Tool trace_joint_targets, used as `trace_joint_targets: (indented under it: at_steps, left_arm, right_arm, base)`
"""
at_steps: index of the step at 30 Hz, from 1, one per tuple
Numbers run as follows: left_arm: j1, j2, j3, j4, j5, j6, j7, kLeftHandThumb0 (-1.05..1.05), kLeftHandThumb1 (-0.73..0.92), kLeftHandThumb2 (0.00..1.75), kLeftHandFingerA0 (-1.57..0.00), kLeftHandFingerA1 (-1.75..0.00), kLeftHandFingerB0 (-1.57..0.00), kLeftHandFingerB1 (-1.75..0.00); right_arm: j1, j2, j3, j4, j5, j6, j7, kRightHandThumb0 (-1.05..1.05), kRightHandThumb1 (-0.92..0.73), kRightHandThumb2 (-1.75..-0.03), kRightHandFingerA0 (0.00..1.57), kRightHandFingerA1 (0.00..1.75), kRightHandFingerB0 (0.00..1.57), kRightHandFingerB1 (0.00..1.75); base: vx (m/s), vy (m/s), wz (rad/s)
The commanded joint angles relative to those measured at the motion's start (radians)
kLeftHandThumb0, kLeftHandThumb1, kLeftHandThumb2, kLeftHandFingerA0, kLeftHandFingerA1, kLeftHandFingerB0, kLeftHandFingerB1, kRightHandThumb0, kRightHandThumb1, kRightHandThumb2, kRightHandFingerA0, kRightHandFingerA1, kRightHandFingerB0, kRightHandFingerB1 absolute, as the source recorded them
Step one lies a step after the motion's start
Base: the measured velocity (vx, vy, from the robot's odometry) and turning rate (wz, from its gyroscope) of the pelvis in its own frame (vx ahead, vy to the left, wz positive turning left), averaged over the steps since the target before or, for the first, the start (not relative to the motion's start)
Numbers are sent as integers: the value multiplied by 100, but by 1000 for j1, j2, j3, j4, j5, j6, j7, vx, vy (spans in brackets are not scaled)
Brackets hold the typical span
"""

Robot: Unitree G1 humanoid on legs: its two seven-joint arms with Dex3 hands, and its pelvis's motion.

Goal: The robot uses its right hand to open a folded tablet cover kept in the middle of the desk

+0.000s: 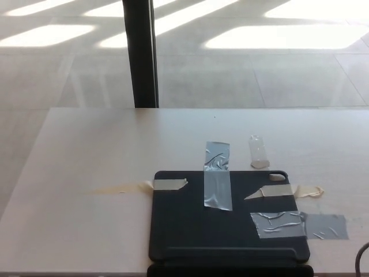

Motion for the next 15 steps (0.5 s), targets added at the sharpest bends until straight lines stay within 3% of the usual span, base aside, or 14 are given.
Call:
trace_joint_targets:
  at_steps: [1,15]
  left_arm:
    - [-1,24,-2,16,-29,3,-5,-49,47,57,-95,-86,-74,-77]
    - [10,26,-26,19,-29,6,20,-51,49,56,-95,-86,-72,-75]
  right_arm:
    - [63,0,-38,-34,32,10,69,-77,-40,-80,26,66,8,44]
    - [177,40,-42,-51,14,-38,59,-78,-40,-78,21,67,6,46]
  base:
    - [0,0,0]
    - [0,0,0]
